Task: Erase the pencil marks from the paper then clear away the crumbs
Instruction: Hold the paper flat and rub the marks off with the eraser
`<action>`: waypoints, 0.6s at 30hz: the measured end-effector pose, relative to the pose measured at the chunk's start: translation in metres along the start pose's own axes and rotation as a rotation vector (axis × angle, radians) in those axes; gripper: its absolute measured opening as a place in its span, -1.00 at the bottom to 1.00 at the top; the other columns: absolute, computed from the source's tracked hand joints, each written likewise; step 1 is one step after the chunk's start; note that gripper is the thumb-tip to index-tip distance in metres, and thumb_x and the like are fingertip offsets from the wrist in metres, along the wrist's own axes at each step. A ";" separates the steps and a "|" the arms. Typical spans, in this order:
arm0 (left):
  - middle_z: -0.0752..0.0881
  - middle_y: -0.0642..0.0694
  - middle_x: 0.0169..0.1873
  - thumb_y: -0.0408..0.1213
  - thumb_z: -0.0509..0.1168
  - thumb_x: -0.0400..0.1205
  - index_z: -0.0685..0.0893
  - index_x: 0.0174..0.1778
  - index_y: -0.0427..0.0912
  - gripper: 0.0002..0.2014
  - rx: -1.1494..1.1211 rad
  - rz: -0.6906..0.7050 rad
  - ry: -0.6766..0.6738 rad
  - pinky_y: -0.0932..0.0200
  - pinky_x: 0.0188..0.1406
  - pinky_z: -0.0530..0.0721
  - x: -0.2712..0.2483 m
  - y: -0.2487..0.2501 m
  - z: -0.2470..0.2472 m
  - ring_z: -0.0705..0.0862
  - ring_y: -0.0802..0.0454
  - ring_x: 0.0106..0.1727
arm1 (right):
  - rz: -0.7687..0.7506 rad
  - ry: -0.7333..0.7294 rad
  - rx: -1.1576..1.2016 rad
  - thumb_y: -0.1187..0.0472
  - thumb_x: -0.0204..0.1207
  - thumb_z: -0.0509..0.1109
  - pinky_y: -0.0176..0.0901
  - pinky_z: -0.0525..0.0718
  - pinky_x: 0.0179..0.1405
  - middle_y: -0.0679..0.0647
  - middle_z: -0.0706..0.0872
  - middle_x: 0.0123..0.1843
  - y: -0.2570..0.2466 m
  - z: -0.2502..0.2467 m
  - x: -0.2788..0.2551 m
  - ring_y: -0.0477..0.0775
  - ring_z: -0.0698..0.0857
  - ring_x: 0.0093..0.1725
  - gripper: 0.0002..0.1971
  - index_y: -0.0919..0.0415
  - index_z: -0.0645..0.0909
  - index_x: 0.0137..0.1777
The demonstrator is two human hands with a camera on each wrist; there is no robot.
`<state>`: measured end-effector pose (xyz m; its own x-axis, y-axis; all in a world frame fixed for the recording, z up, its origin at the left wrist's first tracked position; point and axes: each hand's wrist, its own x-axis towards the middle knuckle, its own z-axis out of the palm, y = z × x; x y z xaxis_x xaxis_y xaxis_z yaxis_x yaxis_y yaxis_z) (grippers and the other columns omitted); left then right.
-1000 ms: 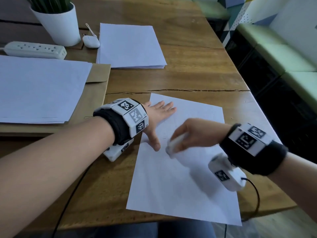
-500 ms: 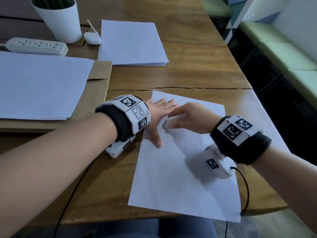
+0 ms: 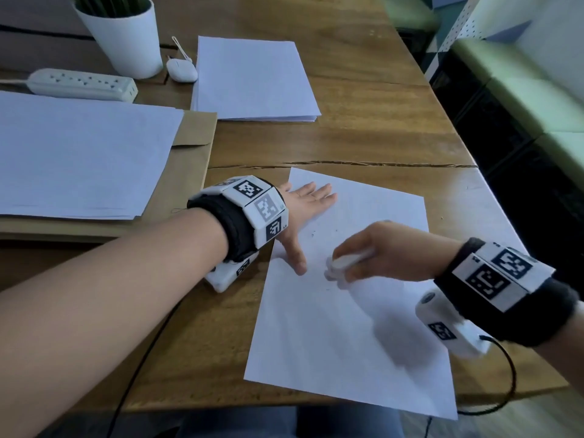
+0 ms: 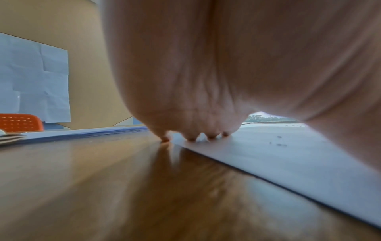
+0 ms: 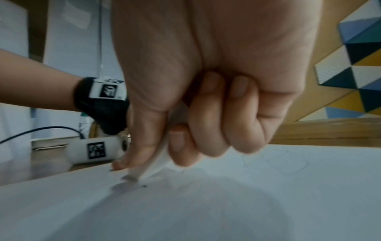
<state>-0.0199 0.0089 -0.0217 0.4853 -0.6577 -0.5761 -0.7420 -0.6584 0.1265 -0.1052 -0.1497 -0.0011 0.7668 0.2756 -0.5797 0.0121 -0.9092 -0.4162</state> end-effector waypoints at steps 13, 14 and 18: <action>-0.41 0.00 0.61 0.15 0.51 0.32 -0.43 0.60 -0.07 0.30 -0.001 -0.002 -0.007 -0.12 0.59 -0.27 -0.001 0.001 0.000 -0.37 0.01 0.64 | -0.007 -0.078 0.077 0.11 0.40 0.52 -0.29 0.59 0.22 -0.16 0.83 0.01 0.007 0.005 -0.012 -0.19 0.72 0.04 -0.75 -0.05 0.74 0.09; -0.41 0.00 0.61 0.15 0.51 0.32 -0.43 0.60 -0.07 0.30 0.001 -0.003 -0.011 -0.12 0.59 -0.28 -0.001 0.000 0.000 -0.37 0.01 0.64 | 0.004 -0.112 0.062 0.11 0.40 0.52 -0.26 0.61 0.21 -0.15 0.83 0.00 0.007 0.003 -0.013 -0.17 0.73 0.04 -0.76 -0.07 0.74 0.08; -0.40 0.01 0.62 0.15 0.51 0.32 -0.42 0.60 -0.07 0.31 -0.002 -0.004 -0.011 -0.11 0.59 -0.26 -0.002 0.000 -0.002 -0.36 0.01 0.64 | 0.040 0.151 0.024 0.05 0.43 0.49 -0.37 0.49 0.00 -0.03 0.78 0.08 0.003 -0.004 0.002 -0.08 0.67 0.08 -0.67 -0.03 0.69 0.21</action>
<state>-0.0202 0.0091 -0.0195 0.4835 -0.6509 -0.5852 -0.7392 -0.6618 0.1254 -0.1008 -0.1532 -0.0012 0.8541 0.1878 -0.4851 -0.0343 -0.9101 -0.4129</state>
